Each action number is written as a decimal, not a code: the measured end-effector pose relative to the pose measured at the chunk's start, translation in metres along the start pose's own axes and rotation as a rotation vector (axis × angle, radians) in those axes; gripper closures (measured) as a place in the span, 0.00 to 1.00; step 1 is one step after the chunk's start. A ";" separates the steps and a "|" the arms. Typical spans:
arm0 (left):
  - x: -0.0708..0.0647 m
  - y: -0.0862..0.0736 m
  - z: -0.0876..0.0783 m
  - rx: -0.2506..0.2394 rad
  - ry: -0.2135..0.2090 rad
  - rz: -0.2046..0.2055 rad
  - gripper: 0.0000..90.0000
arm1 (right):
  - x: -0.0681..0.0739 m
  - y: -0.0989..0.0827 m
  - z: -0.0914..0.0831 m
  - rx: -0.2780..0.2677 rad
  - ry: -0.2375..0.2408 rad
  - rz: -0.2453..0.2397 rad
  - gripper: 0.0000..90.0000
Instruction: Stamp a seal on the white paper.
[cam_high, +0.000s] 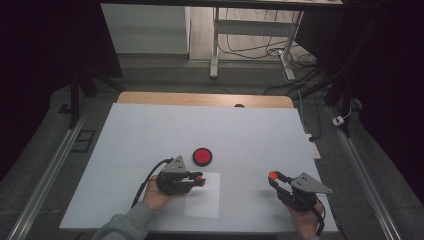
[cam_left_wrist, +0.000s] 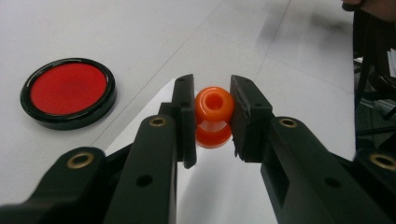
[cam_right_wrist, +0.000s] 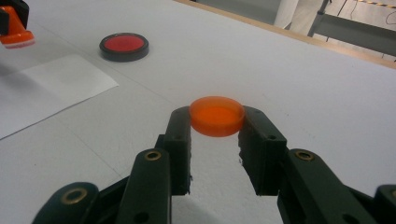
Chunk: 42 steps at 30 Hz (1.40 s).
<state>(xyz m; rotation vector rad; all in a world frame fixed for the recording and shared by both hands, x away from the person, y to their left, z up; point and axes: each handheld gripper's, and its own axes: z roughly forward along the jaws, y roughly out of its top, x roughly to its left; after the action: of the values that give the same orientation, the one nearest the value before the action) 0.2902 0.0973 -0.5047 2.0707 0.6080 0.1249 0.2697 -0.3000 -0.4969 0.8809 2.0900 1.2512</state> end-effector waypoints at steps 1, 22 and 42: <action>0.000 0.000 0.001 0.005 -0.001 0.001 0.80 | 0.000 0.000 0.000 0.000 0.000 0.000 0.71; -0.001 -0.007 0.021 0.080 0.002 0.019 0.80 | 0.001 0.000 0.000 0.001 0.002 -0.001 0.71; -0.006 -0.011 0.028 0.120 0.012 0.041 0.80 | 0.001 0.000 0.001 0.002 0.004 -0.002 0.71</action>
<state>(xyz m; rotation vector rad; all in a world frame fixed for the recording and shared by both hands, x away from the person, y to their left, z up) 0.2903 0.0776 -0.5286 2.2003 0.5927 0.1271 0.2695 -0.2991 -0.4974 0.8783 2.0949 1.2510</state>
